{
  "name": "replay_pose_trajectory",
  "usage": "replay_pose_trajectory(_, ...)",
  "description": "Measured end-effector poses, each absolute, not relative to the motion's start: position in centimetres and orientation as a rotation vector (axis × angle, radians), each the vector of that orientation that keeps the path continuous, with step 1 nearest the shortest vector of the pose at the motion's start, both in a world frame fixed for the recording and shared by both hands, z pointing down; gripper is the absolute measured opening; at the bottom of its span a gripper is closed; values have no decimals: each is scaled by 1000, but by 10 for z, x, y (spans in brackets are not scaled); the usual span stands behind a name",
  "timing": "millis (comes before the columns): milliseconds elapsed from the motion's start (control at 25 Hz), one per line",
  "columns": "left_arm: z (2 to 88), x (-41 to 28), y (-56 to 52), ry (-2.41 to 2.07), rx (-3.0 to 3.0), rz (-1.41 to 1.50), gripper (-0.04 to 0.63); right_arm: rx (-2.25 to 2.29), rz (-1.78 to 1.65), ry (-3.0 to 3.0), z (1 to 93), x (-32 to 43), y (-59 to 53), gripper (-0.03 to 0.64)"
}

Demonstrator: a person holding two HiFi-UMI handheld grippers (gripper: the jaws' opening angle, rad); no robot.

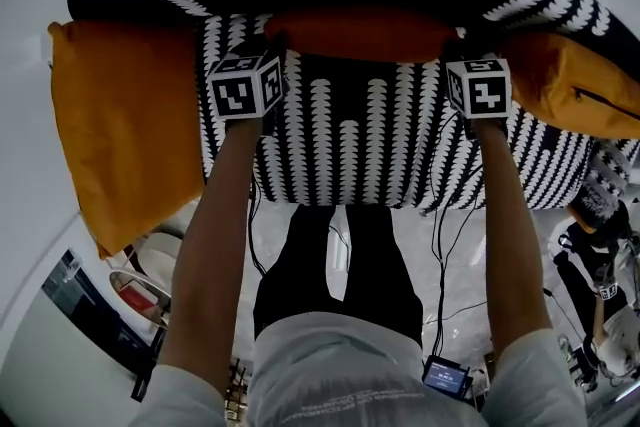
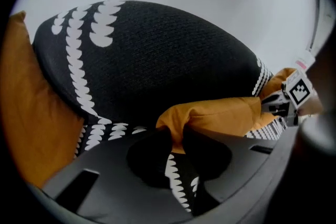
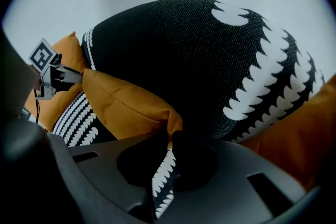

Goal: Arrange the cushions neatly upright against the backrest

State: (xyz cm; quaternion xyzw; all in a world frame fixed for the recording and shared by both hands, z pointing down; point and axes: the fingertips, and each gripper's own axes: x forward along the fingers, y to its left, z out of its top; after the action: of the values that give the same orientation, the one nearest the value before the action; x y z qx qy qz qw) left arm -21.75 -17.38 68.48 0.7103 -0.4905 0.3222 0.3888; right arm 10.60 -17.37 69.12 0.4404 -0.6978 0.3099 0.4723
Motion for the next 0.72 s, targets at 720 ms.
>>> replay_pose_trajectory(720,667,-232,-128,-1238,1771,709,239,1155,781,-1702,662,109,-143,118)
